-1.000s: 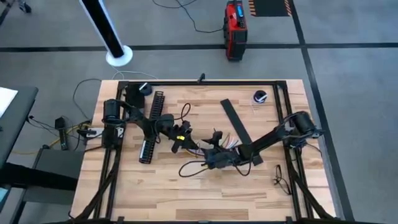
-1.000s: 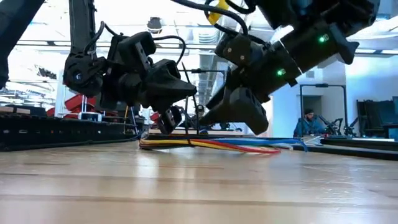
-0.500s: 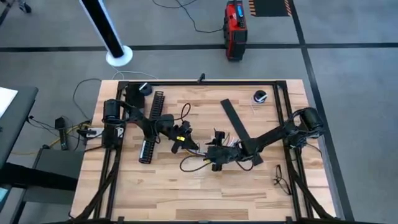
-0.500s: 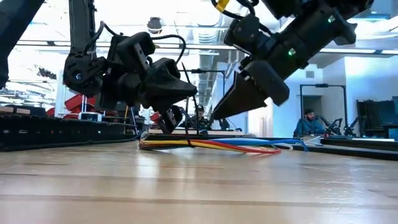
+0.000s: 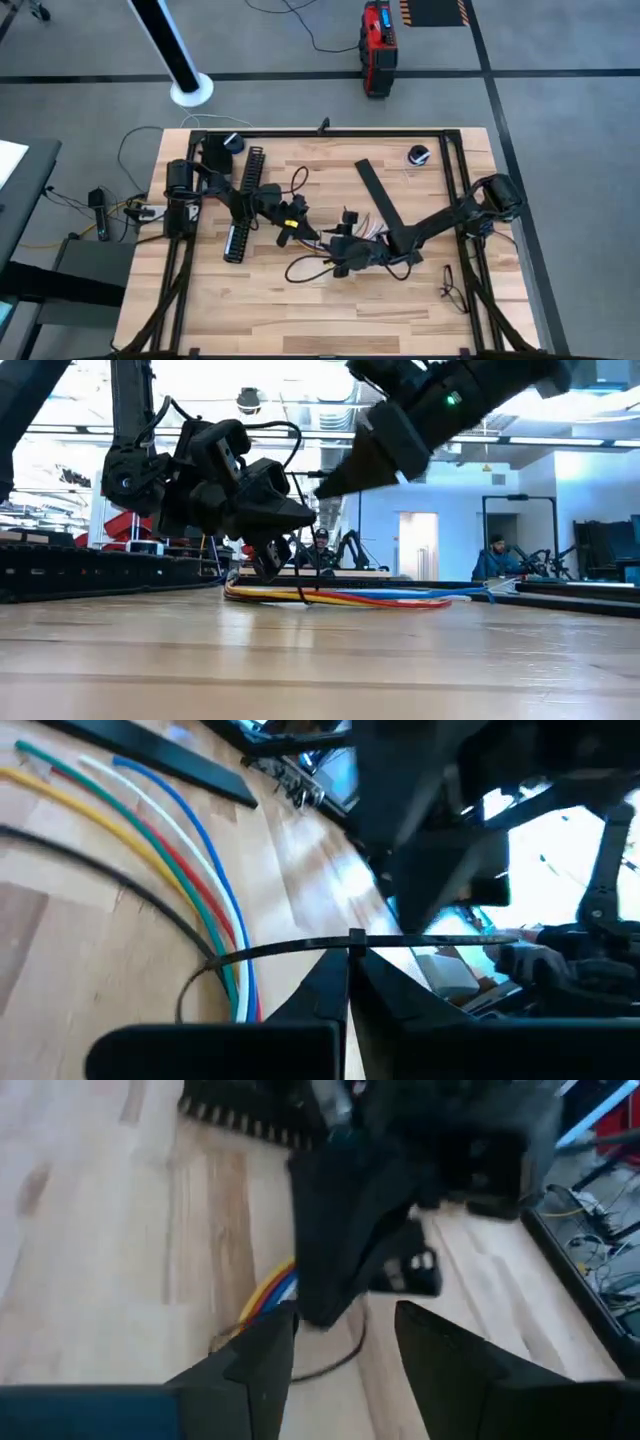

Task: Ziptie cables
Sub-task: Wrap the black zip tie on the cable

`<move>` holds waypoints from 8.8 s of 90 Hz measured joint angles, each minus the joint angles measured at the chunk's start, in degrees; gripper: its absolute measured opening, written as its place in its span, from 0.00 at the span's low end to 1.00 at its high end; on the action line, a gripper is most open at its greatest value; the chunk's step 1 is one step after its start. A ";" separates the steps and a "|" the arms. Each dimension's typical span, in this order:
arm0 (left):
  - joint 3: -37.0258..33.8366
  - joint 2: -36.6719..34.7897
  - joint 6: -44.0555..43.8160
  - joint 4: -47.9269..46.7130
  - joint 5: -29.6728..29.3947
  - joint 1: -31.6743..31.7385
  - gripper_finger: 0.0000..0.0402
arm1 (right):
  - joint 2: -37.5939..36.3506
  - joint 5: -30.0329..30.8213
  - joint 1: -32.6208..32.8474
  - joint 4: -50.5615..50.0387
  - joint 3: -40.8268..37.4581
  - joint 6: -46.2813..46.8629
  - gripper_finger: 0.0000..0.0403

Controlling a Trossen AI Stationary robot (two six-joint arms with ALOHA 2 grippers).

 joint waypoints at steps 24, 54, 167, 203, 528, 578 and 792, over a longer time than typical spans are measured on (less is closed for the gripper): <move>0.00 0.00 0.40 -0.09 -0.28 0.00 0.00 | 0.07 -5.98 -2.01 4.48 0.47 0.14 0.36; 0.09 0.00 0.59 -0.03 -0.39 0.00 0.00 | 0.88 -9.23 -3.74 5.73 0.49 0.03 0.29; 0.13 -0.02 1.45 -0.25 -0.45 0.02 0.00 | 0.90 -7.96 -2.85 6.98 0.46 -3.67 0.06; 0.13 -0.01 1.28 -0.22 -0.41 0.02 0.00 | 0.66 -9.06 -2.06 5.29 0.72 -5.11 0.04; -0.83 -3.29 7.85 -14.34 -2.99 -7.26 0.39 | 1.64 -6.23 -1.80 7.37 0.77 -6.46 0.00; -2.56 -9.25 21.30 -16.63 -14.94 -6.51 0.39 | 1.64 -6.41 -1.80 6.92 0.77 -6.46 0.00; -2.54 -9.01 24.64 -15.04 -13.22 -4.35 0.13 | 1.57 -9.45 -2.15 8.75 0.73 -7.57 0.00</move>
